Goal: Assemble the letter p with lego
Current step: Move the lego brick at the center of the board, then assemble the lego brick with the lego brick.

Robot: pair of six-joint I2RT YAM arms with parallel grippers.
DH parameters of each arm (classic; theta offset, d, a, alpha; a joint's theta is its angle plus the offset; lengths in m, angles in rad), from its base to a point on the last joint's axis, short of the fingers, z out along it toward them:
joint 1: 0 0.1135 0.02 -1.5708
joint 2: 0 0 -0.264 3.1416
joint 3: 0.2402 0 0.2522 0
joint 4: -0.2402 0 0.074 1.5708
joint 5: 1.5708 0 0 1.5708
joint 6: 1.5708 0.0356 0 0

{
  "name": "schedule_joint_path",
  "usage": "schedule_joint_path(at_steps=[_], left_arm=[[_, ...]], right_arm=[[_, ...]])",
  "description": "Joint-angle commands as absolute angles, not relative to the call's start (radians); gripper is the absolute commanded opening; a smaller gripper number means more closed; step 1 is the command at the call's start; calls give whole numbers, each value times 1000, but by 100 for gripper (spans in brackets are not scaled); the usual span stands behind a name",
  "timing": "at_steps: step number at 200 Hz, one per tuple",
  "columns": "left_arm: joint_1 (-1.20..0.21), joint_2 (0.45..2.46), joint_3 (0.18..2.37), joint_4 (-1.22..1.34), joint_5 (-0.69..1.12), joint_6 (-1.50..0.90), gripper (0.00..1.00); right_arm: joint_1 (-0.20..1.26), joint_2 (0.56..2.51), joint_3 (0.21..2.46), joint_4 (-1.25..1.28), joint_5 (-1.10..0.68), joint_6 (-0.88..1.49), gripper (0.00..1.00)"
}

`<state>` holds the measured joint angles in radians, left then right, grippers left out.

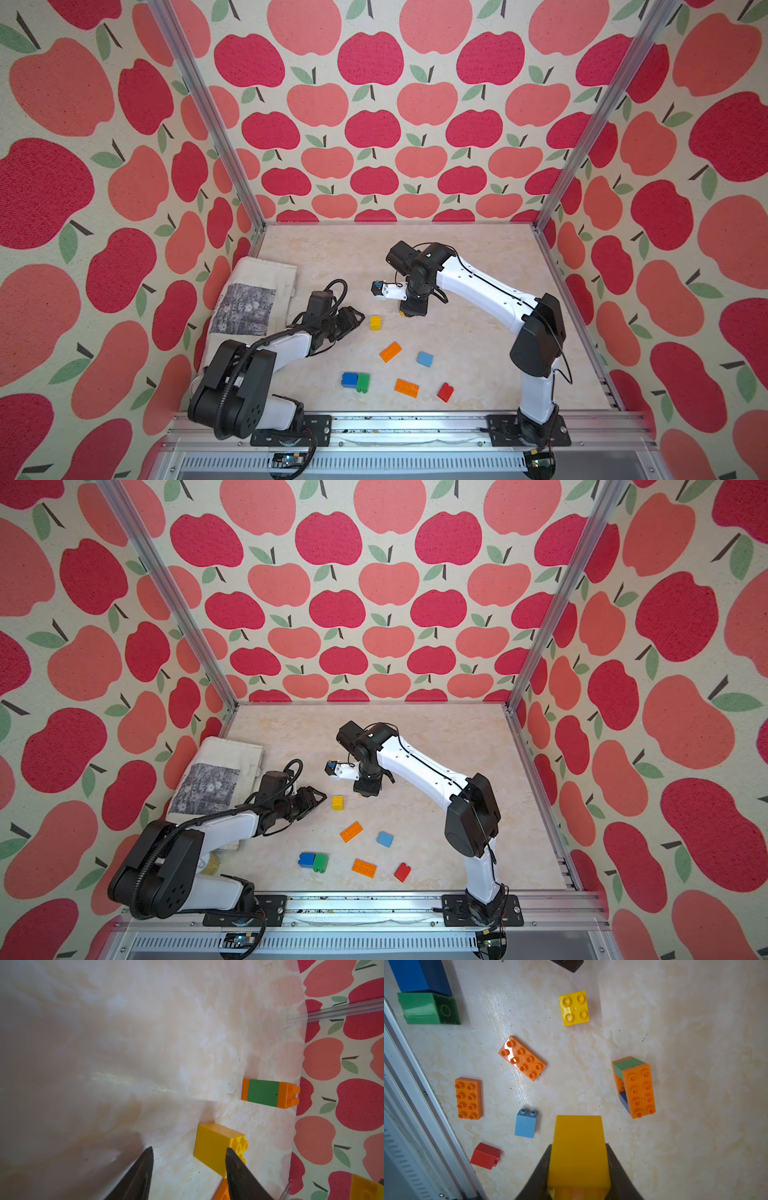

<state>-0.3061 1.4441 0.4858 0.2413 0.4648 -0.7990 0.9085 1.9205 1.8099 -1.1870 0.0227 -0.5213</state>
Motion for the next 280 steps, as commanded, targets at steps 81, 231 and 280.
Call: schedule_joint_path(at_steps=[81,231,280], left_arm=[[-503,1574,584,252,395,-902,51],[-584,944,358,-22,40,-969,57],[-501,385,314,-451,-106,-887,61]], right_arm=[[879,1864,1719,-1101,4,-454,19],[940,2052,1894,-1314,-8,-281,17],[978,2188,2080,-1451,-14,-173,14]])
